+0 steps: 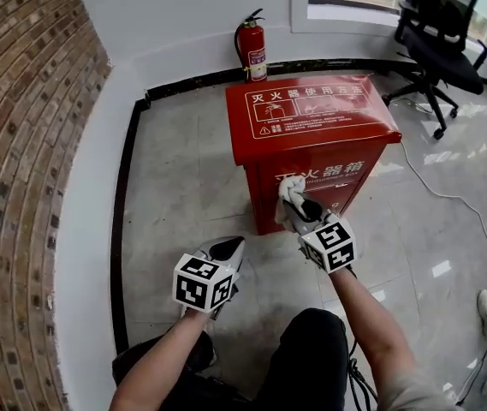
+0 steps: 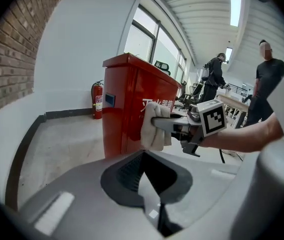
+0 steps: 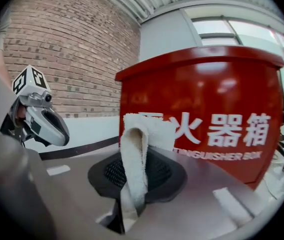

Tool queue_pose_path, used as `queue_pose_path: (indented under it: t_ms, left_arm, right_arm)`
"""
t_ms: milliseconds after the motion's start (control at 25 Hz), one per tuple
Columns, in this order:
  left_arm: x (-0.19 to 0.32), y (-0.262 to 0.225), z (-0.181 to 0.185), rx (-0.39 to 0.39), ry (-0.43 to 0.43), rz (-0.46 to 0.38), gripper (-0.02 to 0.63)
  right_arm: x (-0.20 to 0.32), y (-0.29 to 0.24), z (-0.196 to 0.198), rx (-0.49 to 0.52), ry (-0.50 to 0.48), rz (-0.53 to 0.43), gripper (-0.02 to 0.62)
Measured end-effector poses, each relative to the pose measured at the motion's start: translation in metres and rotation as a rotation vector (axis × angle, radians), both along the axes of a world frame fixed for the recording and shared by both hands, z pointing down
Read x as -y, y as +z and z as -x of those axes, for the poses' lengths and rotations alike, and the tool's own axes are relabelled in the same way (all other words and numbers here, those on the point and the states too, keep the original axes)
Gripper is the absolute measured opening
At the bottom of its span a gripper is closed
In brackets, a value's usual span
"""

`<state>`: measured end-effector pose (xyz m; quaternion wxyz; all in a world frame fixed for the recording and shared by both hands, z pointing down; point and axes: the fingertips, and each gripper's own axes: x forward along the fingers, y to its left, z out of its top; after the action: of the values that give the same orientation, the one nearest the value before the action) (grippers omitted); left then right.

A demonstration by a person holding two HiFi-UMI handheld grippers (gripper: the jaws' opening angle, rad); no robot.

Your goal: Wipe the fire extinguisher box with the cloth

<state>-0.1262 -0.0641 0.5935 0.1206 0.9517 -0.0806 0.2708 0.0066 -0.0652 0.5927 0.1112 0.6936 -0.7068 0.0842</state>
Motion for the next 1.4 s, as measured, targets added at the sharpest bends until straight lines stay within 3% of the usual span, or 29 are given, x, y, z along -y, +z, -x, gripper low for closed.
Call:
queue_pose_path:
  t_ms: [360, 560, 720, 920, 1080, 1400]
  left_arm:
    - [-0.034, 0.022, -0.072, -0.029, 0.143, -0.043, 0.000]
    - [-0.047, 0.041, -0.093, -0.032, 0.192, -0.052, 0.001]
    - [-0.045, 0.059, -0.099, -0.021, 0.214, -0.062, 0.000]
    - [-0.032, 0.081, -0.099, 0.000, 0.196, -0.072, 0.000]
    - [-0.026, 0.091, -0.089, 0.005, 0.167, -0.060, 0.001]
    - [-0.009, 0.104, -0.054, 0.032, 0.094, -0.059, 0.001]
  right_arm:
    - [-0.094, 0.018, -0.166, 0.024, 0.407, -0.035, 0.078]
    - [-0.119, 0.029, -0.212, -0.016, 0.493, -0.020, 0.078]
    - [-0.133, 0.059, -0.238, 0.030, 0.595, 0.003, 0.078]
    - [-0.117, 0.094, -0.208, 0.073, 0.555, -0.004, 0.078]
    - [-0.081, 0.104, -0.150, 0.102, 0.420, -0.019, 0.078]
    - [-0.012, 0.111, -0.041, 0.054, 0.152, -0.004, 0.078]
